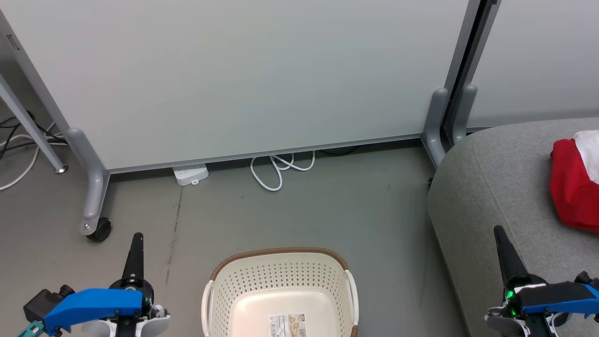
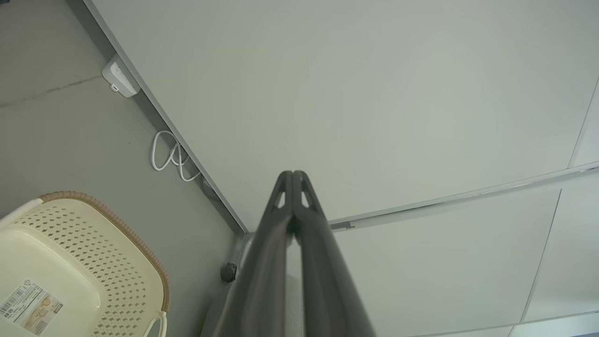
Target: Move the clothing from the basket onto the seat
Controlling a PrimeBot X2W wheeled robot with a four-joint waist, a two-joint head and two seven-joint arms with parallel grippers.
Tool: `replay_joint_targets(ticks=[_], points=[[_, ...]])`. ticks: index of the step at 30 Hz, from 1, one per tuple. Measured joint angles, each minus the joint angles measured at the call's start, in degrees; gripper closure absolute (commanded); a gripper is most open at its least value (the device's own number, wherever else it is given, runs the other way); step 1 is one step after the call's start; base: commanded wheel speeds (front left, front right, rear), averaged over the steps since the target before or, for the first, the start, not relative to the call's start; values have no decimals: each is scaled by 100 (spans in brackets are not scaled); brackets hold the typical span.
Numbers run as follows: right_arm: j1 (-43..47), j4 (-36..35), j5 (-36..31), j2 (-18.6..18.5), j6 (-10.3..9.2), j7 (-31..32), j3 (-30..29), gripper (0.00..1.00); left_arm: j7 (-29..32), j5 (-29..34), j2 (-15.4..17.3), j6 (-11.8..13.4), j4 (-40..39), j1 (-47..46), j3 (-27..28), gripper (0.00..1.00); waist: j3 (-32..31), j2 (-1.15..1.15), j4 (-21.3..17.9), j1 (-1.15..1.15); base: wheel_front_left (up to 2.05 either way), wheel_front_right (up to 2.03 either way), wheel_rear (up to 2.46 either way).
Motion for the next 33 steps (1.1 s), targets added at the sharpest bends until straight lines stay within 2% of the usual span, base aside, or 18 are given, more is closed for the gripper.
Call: replay_joint_targets(ticks=[33], points=[[-162, -52, 1435, 43, 0, 368, -90, 100, 360, -1475, 0, -32, -21, -171, 202, 100, 73, 0, -99, 0, 0, 0, 0]])
